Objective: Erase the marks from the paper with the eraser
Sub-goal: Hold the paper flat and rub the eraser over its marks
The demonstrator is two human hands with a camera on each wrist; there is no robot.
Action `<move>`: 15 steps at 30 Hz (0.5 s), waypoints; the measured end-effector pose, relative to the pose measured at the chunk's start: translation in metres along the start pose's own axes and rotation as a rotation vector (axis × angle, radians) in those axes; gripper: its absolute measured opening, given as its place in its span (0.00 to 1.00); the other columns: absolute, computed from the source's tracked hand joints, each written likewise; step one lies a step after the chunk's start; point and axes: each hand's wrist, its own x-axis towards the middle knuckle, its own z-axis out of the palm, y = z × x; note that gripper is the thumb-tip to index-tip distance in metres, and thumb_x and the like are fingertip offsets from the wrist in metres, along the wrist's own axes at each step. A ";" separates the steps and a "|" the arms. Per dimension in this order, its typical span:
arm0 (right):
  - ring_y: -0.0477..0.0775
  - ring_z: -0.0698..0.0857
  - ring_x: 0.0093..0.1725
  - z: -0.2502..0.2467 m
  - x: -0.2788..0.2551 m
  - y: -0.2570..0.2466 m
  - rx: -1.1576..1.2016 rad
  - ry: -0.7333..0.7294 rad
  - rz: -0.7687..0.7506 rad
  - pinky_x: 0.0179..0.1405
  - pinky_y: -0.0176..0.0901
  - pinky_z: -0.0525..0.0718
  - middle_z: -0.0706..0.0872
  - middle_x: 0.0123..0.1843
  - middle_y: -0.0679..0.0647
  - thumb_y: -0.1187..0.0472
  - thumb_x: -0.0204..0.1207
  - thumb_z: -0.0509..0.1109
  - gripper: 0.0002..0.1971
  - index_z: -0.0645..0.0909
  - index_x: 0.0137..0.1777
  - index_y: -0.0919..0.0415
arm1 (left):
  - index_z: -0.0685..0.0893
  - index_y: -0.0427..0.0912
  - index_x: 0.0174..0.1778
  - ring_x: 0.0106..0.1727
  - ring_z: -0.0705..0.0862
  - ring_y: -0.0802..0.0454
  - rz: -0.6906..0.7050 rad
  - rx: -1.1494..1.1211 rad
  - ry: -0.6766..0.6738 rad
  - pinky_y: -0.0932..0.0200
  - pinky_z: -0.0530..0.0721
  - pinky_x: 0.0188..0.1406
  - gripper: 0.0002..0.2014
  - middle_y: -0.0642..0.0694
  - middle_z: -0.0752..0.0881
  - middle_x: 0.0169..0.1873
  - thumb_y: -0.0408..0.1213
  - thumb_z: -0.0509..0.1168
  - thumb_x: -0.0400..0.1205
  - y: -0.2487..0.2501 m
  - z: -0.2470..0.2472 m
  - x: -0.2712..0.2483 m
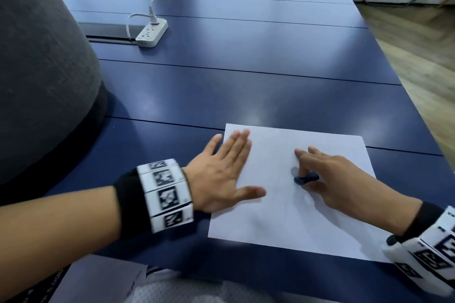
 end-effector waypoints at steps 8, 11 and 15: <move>0.52 0.62 0.82 0.000 -0.001 0.001 0.016 0.000 -0.009 0.67 0.30 0.69 0.74 0.78 0.50 0.66 0.77 0.71 0.10 0.72 0.43 0.53 | 0.30 0.41 0.83 0.82 0.26 0.52 0.143 -0.020 -0.005 0.43 0.34 0.82 0.47 0.45 0.26 0.81 0.70 0.39 0.80 0.017 -0.002 0.033; 0.58 0.72 0.75 -0.002 -0.001 -0.001 0.021 -0.022 -0.011 0.62 0.26 0.72 0.81 0.68 0.59 0.69 0.76 0.70 0.08 0.74 0.43 0.58 | 0.29 0.39 0.82 0.82 0.26 0.52 -0.066 -0.054 -0.032 0.42 0.35 0.82 0.51 0.43 0.26 0.81 0.74 0.35 0.75 -0.009 0.003 0.019; 0.59 0.75 0.72 -0.003 -0.001 -0.002 0.030 -0.045 0.013 0.57 0.14 0.61 0.82 0.64 0.61 0.71 0.76 0.69 0.07 0.75 0.44 0.61 | 0.30 0.36 0.82 0.83 0.29 0.49 -0.286 -0.102 -0.058 0.42 0.36 0.83 0.58 0.42 0.28 0.82 0.79 0.27 0.67 -0.028 -0.004 0.015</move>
